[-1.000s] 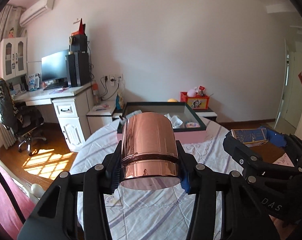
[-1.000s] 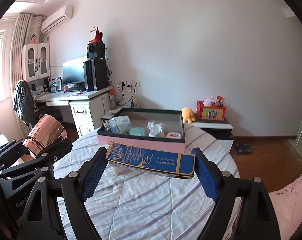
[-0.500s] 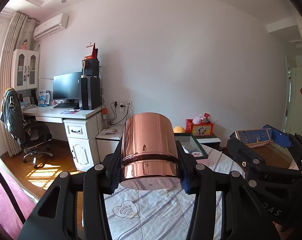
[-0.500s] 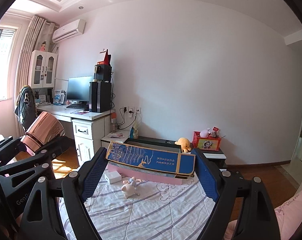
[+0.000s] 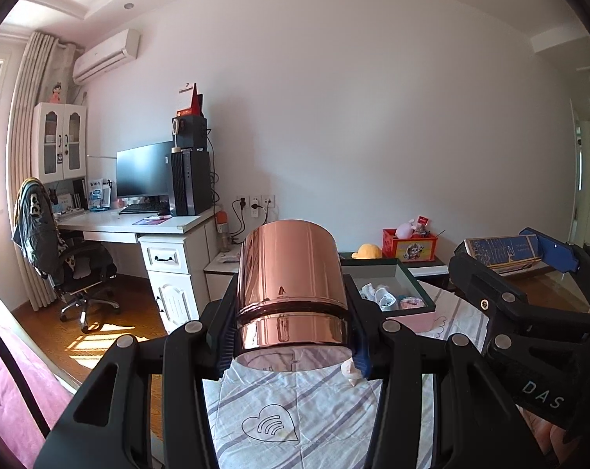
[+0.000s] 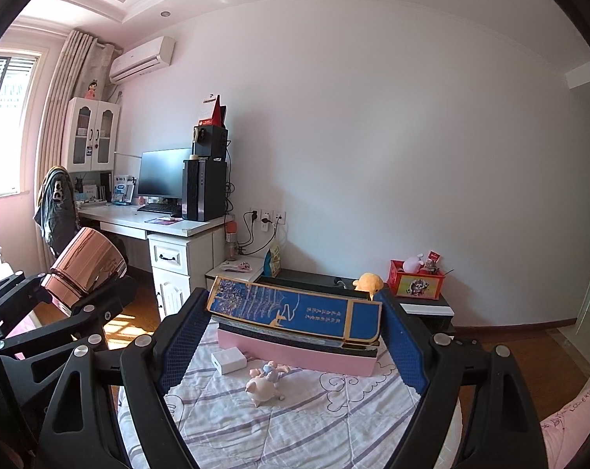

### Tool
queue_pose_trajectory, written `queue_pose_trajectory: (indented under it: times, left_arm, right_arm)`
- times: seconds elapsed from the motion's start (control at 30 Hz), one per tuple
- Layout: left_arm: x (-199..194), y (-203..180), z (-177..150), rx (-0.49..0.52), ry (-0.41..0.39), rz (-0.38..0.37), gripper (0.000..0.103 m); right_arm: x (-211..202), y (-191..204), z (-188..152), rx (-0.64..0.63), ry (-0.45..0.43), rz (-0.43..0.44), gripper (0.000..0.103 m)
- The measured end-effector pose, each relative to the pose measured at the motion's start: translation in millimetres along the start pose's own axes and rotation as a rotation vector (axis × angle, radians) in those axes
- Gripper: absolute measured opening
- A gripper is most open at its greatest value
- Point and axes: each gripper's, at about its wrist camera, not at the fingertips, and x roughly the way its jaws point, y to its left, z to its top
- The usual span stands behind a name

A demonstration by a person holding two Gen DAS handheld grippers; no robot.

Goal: Organize rigid objects
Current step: 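Carry the canister and blue box toward the pink box, then lower the canister and blue box into the box and open both grippers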

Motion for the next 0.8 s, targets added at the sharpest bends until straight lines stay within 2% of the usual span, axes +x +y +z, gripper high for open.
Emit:
queue_pose_trajectory:
  times: [0.13,0.3,0.37,0.47,0.67,0.8]
  left_arm:
    - [32.2,-6.3,4.2,0.025,0.017,-0.002,0.047]
    - [93.1,-16.0,12.6,0.057,0.060,-0.028,0.047]
    - [126.5,-21.0,13.9,0.060,0.106,-0.056,0.047]
    - [175.8,-33.0,8.5,0.093,0.180,-0.058,0.047]
    - [270.6,-48.2,-18.4,0.104,0.376,-0.105,0.047]
    - [321.2,-51.1,-37.3,0.101,0.476,-0.118,0.047]
  right_arm:
    - [30.1,-9.9,3.0,-0.001,0.019,-0.004,0.085]
    - [82.5,-29.4,4.1,-0.002,0.059,-0.018,0.085]
    - [109.3,-38.5,2.1,0.005,0.091,-0.021,0.085]
    - [153.3,-51.7,-8.7,0.011,0.159,-0.030,0.085]
    - [237.1,-73.9,-50.1,0.048,0.330,-0.006,0.085]
    - [274.2,-74.8,-75.5,0.045,0.423,0.025,0.085]
